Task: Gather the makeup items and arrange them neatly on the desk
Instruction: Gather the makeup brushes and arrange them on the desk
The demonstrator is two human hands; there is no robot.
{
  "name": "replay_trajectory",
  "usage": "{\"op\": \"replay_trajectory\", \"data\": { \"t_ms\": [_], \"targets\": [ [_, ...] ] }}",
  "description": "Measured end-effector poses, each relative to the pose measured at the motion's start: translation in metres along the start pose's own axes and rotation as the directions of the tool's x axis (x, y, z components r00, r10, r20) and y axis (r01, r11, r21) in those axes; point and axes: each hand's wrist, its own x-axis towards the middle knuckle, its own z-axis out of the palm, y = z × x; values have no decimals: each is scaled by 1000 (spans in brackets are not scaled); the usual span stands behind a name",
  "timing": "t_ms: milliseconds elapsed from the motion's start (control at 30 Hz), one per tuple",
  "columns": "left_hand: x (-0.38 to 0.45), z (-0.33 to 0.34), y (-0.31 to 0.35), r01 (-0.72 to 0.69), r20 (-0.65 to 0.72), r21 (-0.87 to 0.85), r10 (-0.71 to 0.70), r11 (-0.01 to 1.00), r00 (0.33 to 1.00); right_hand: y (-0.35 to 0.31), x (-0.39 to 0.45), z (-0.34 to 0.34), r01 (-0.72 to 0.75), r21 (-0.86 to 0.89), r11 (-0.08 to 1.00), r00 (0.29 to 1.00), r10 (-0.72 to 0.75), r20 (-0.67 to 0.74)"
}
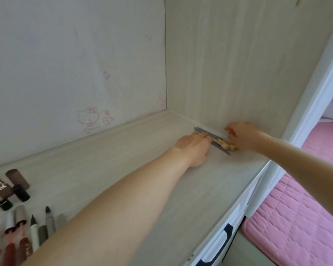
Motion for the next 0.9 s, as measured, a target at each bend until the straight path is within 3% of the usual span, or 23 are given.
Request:
{"op": "replay_trajectory", "data": {
  "t_ms": [367,533,733,900],
  "targets": [
    [19,10,-9,-2,135,-84,13,996,991,-9,16,16,31,-46,998,1000,-31,1],
    [19,4,-15,-48,58,-52,51,998,997,-15,16,14,41,-76,996,999,-40,23],
    [14,1,-25,-181,-26,196,189,964,982,-21,15,12,10,-82,997,998,-5,61],
    [15,1,-30,-209,-33,131,215,969,976,-21,15,9,-18,39,999,995,14,101]
  ]
}}
